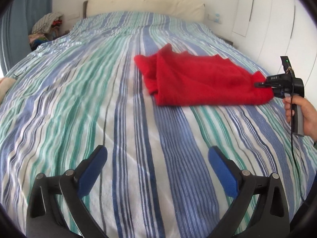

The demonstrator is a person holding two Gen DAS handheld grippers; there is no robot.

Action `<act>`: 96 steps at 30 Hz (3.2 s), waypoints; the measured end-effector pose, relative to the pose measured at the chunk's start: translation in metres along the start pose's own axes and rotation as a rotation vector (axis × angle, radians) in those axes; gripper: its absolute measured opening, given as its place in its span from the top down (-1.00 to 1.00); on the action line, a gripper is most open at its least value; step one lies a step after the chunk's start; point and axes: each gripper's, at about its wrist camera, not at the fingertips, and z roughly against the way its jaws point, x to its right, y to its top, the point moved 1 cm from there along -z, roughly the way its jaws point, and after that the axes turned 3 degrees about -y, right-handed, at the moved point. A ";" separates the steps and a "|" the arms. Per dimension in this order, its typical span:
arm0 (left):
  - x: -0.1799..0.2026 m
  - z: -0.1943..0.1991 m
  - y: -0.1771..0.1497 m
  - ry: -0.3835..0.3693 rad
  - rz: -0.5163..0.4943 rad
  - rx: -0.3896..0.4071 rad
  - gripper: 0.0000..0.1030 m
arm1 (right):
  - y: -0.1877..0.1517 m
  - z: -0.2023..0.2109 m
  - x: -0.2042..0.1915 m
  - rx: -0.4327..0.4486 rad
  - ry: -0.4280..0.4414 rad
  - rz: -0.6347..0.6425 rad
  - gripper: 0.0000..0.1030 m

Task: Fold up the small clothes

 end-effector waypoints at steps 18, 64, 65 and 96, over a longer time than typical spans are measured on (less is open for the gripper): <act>-0.079 0.024 0.012 0.097 0.222 0.073 -0.98 | -0.039 -0.070 -0.316 -0.173 0.273 0.428 0.15; -0.072 0.015 0.008 0.100 0.203 0.001 -0.98 | -0.151 -0.034 -0.292 -0.087 0.155 1.018 -0.08; -0.074 0.016 0.008 0.106 0.202 0.002 -0.98 | -0.144 -0.024 -0.289 -0.064 0.198 0.973 -0.08; -0.059 -0.129 0.128 -0.222 0.234 -0.255 -0.97 | -0.031 0.015 -0.156 -0.003 0.232 0.301 -0.67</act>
